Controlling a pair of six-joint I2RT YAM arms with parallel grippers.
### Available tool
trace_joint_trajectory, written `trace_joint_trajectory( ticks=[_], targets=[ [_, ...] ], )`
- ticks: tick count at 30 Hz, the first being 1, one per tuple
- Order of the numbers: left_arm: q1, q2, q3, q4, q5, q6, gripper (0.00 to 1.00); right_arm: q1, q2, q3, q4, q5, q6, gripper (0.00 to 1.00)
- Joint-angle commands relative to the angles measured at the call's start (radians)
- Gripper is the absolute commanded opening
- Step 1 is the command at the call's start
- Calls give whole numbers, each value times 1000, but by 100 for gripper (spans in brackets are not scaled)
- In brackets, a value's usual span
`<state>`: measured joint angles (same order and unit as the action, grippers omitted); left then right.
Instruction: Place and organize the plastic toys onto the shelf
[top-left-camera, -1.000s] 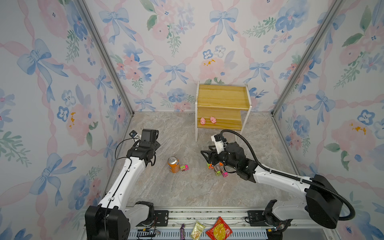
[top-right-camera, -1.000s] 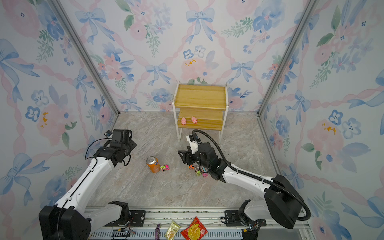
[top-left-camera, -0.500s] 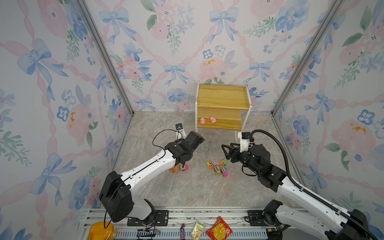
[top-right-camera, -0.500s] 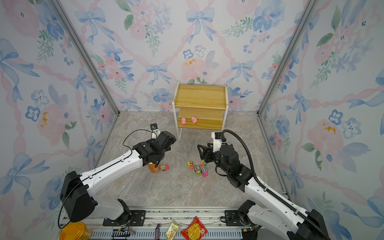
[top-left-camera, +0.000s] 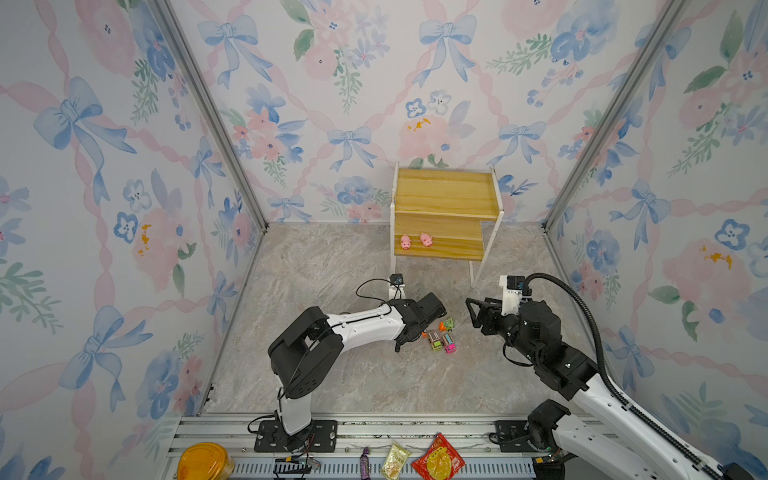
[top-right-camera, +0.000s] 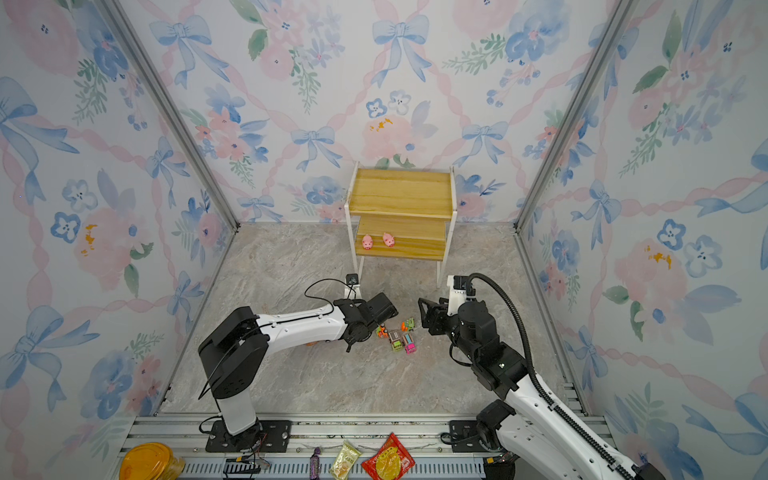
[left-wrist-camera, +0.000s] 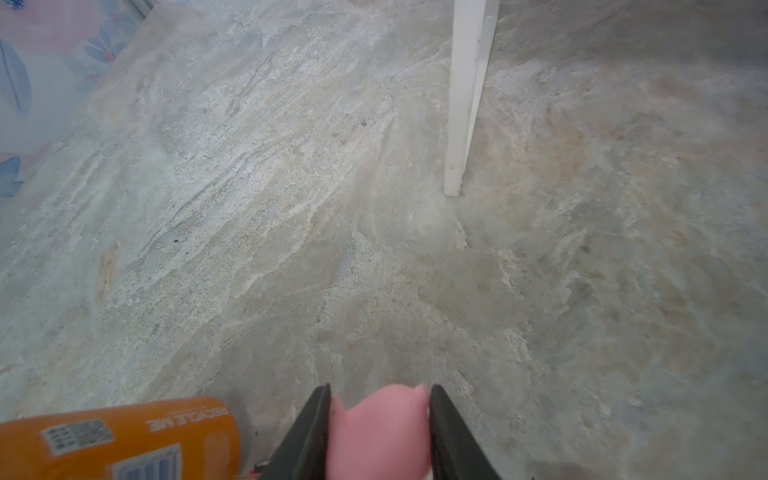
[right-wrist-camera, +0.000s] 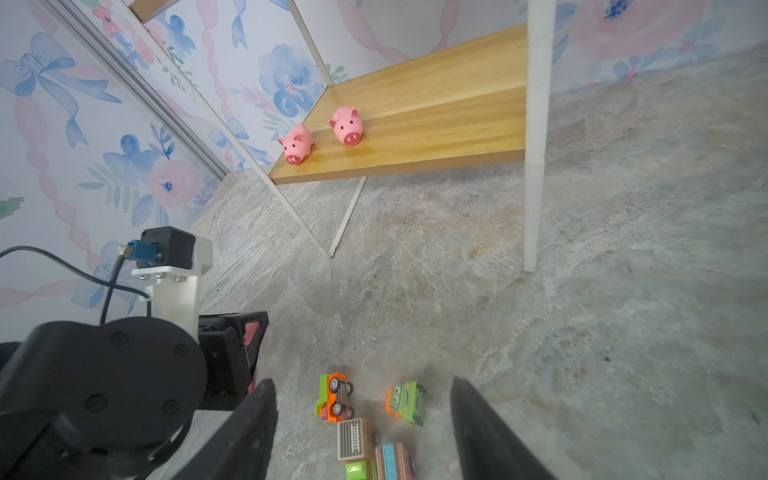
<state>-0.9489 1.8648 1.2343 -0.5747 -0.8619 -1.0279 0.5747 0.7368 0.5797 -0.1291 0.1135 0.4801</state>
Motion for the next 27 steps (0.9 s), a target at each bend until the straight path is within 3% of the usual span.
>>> trace_joint_trajectory(
  ticks=[1,9,27],
  targets=[
    [-3,71,48,-6,-55,-48,39,-11,-5,-14,-32,14,6,68],
    [8,187,83,-3,-88,-108,39,-16,15,-18,-27,17,-5,68],
    [13,207,74,-2,-19,-196,48,-16,65,-24,22,5,-8,68]
  ],
)
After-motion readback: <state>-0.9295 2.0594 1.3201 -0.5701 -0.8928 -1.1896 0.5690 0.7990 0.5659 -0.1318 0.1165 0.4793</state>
